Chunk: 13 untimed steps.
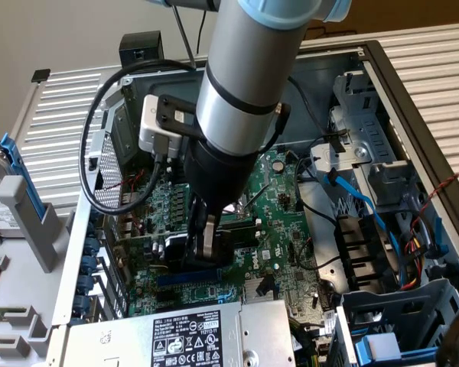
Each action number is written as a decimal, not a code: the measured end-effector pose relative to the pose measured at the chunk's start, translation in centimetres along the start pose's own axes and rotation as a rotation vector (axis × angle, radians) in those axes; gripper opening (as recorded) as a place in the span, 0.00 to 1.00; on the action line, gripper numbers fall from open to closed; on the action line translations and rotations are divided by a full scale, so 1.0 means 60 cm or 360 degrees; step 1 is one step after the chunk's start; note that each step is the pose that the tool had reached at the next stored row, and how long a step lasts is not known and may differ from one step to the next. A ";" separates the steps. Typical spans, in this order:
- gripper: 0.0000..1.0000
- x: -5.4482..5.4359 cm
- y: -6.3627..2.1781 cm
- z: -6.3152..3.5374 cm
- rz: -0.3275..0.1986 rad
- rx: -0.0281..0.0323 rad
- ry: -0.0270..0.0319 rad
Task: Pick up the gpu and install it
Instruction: 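Insert the gpu into the slot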
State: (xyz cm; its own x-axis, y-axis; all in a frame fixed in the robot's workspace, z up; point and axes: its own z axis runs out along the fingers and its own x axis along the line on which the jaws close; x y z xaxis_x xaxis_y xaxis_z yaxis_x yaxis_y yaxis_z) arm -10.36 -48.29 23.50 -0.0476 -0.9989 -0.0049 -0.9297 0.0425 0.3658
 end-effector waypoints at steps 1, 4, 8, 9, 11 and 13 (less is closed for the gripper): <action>0.29 0.001 0.000 0.000 0.0000 0.00000 -0.00002; 0.29 0.003 0.000 0.000 -0.0001 -0.00002 -0.00014; 0.29 0.003 0.000 0.001 -0.0001 -0.00002 -0.00021; 0.29 0.003 0.000 0.001 -0.0001 -0.00002 -0.00020; 0.29 0.003 0.001 0.002 -0.0001 -0.00001 -0.00021; 0.29 0.003 0.002 0.003 -0.0001 0.00000 -0.00021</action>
State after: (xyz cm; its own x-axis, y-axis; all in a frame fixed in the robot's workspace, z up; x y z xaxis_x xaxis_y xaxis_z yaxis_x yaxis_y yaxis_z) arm -10.56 -48.47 23.38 -0.0474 -0.9989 -0.0064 -0.9298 0.0418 0.3657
